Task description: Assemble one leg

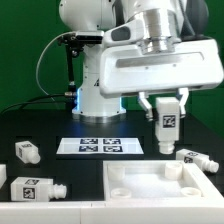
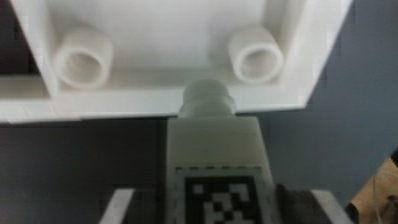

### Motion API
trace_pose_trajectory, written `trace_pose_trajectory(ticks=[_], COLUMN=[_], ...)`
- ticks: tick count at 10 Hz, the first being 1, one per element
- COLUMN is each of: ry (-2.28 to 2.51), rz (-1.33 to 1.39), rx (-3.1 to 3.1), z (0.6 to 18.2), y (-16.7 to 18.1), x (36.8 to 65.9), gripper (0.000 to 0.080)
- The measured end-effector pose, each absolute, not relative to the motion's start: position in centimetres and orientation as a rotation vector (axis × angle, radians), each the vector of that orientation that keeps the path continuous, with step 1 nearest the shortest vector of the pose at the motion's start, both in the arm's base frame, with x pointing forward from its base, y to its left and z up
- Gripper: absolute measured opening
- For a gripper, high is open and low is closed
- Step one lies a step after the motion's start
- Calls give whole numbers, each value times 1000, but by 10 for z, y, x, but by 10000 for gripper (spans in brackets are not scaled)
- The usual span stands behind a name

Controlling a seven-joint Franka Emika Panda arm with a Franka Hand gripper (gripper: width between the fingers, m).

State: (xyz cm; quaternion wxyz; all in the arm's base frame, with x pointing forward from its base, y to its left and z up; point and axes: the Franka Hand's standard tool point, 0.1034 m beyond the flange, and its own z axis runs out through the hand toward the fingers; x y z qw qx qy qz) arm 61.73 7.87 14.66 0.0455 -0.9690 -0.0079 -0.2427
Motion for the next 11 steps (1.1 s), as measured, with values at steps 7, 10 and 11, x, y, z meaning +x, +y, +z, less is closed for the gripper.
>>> trace_pose_trajectory(ticks=[7,10,11], ry=[-70,-68,-84], rz=[-753,-786,-768], rx=[-2959,-2953,-2956], z=[134,116,108], y=[86,88,94], x=[623,631,628], gripper=[284,284,284])
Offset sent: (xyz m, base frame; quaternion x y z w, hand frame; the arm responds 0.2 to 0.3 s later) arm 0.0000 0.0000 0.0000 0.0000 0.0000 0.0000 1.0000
